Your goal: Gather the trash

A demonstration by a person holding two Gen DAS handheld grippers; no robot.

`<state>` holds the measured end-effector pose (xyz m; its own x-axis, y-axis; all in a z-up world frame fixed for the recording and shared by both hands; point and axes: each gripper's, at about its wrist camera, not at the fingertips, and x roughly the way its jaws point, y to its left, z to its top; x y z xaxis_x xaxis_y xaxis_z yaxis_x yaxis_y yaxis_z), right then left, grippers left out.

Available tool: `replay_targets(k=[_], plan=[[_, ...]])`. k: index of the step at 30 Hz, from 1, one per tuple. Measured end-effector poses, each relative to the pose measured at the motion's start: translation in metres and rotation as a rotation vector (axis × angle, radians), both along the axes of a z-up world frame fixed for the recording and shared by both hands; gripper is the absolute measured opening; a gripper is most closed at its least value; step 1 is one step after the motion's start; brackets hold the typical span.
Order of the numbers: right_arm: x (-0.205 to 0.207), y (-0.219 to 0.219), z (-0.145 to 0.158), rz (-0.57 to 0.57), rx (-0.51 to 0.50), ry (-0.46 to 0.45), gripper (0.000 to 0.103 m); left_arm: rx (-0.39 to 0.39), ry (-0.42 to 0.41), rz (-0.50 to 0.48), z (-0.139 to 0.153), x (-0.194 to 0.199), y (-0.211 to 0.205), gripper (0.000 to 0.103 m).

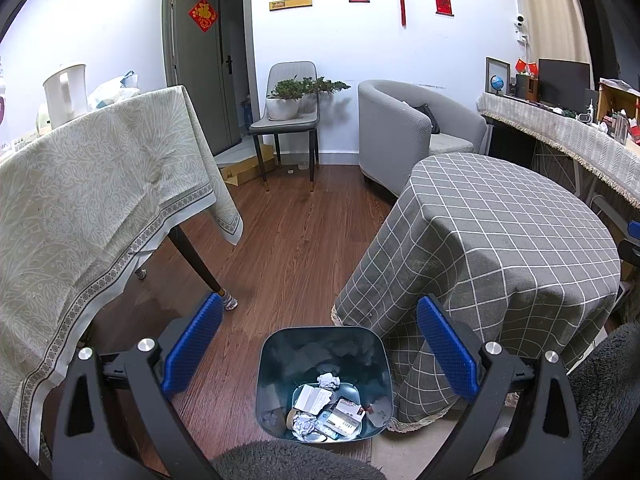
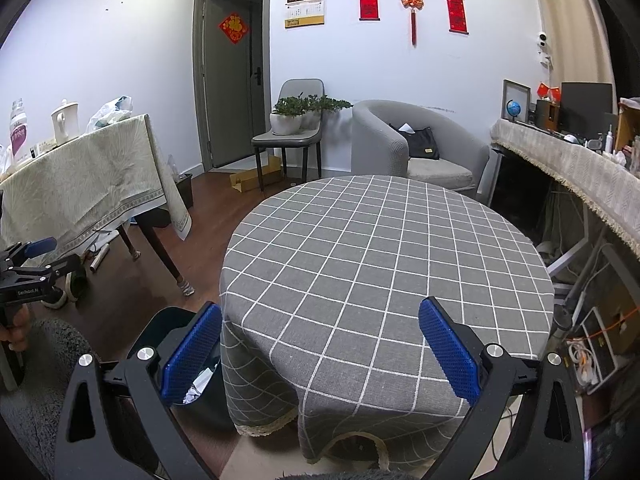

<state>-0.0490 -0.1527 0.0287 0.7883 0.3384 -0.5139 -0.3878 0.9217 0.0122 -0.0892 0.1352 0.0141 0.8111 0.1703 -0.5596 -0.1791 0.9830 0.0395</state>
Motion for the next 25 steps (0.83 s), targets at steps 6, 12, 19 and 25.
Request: replay_targets(k=[6,12,19,25], plan=[[0.0000,0.0006,0.0000,-0.001,0.001,0.001,0.100,0.000,0.000,-0.001,0.0000,0.0000,0.0004,0.099],[0.0001,0.0006,0.0003,0.000,-0.001,0.000,0.100,0.001,0.000,0.000,-0.0002,-0.0001,0.0002,0.099],[-0.0001,0.0010,0.0006,0.000,-0.001,0.000,0.100,-0.006,0.006,0.009,0.0000,0.0023,0.0049,0.100],[-0.0002,0.0012,0.0010,-0.001,-0.001,0.000,0.100,-0.007,0.005,0.008,0.0001,0.0024,0.0067,0.100]])
